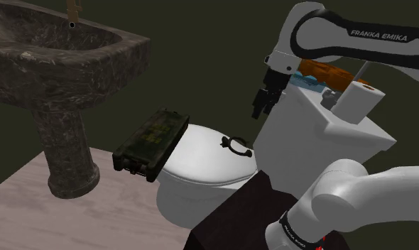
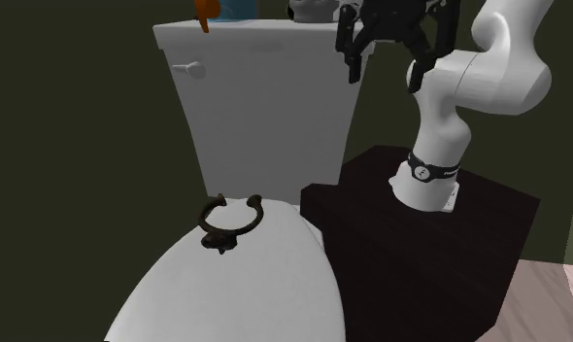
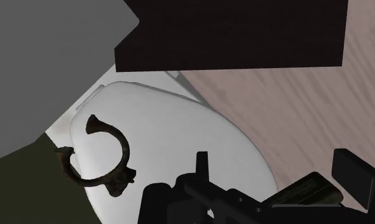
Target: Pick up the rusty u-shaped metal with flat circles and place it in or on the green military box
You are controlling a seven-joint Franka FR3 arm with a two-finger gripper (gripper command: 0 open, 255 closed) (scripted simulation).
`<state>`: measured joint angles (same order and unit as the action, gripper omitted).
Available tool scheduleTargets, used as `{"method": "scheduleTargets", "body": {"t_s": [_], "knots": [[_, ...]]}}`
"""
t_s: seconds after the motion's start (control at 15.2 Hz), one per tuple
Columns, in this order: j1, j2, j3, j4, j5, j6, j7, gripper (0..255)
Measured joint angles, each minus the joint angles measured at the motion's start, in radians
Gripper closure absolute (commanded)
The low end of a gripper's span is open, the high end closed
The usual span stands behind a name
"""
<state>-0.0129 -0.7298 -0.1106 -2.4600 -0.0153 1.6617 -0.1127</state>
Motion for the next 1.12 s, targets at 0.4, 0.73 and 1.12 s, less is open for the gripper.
{"method": "scheduleTargets", "body": {"t_s": [0.4, 0.73, 1.12], "knots": [[-0.025, 0.142, -0.087, -0.049, -0.029, 0.190, -0.081, 0], [-0.038, 0.284, -0.158, -0.073, -0.032, 0.353, -0.153, 0], [-0.037, 0.514, -0.243, -0.032, 0.021, 0.533, -0.268, 0]]}}
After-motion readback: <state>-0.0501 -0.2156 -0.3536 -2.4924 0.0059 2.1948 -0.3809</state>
